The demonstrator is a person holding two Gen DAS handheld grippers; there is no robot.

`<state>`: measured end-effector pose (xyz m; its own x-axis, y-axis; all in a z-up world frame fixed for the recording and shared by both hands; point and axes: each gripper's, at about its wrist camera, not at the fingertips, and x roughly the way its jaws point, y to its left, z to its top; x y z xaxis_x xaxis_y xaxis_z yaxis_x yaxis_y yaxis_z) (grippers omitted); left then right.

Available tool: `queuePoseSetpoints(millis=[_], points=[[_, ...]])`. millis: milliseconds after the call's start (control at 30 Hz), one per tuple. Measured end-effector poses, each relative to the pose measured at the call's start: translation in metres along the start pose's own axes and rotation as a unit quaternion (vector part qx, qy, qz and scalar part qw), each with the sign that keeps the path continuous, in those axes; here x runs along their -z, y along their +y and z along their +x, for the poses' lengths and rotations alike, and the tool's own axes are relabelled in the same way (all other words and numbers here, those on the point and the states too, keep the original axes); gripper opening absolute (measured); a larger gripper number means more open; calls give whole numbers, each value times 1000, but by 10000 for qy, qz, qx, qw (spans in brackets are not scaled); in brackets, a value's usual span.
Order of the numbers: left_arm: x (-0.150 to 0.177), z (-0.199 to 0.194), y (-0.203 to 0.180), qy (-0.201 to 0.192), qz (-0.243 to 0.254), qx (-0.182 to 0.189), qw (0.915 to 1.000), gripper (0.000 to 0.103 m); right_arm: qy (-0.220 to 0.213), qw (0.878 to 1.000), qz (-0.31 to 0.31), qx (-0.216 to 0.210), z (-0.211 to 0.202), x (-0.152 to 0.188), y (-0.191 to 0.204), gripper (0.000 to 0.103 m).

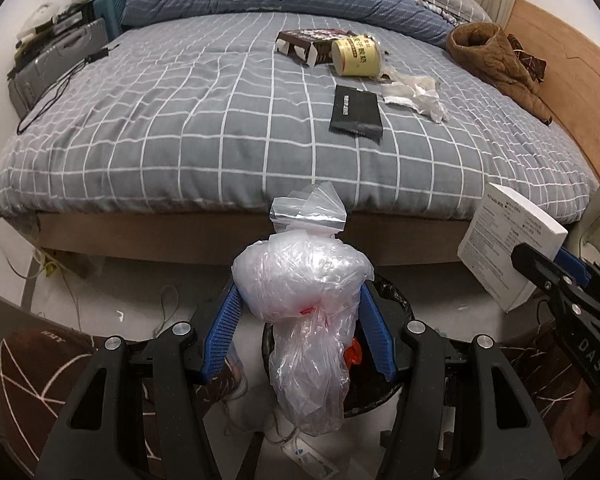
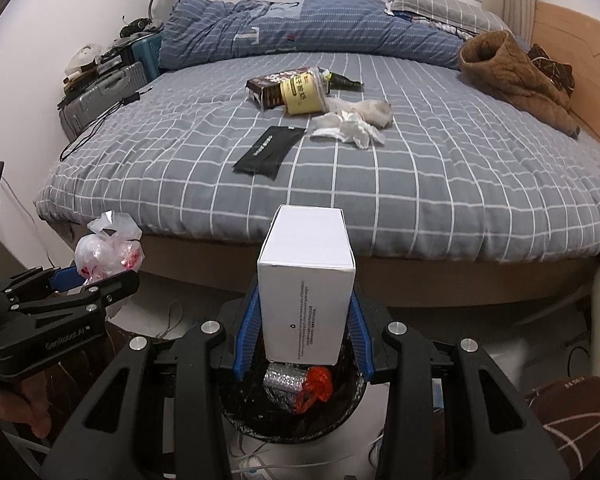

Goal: Collect trash

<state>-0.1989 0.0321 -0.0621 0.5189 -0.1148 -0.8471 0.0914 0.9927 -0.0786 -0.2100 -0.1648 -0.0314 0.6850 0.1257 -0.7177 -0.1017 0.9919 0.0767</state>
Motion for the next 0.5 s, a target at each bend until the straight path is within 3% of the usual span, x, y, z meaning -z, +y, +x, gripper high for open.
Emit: queuePoseSetpoints(millis=[500], points=[[16,72,0,538,50,134,9985,56,735,9973,2,20,72,30,-12,38]])
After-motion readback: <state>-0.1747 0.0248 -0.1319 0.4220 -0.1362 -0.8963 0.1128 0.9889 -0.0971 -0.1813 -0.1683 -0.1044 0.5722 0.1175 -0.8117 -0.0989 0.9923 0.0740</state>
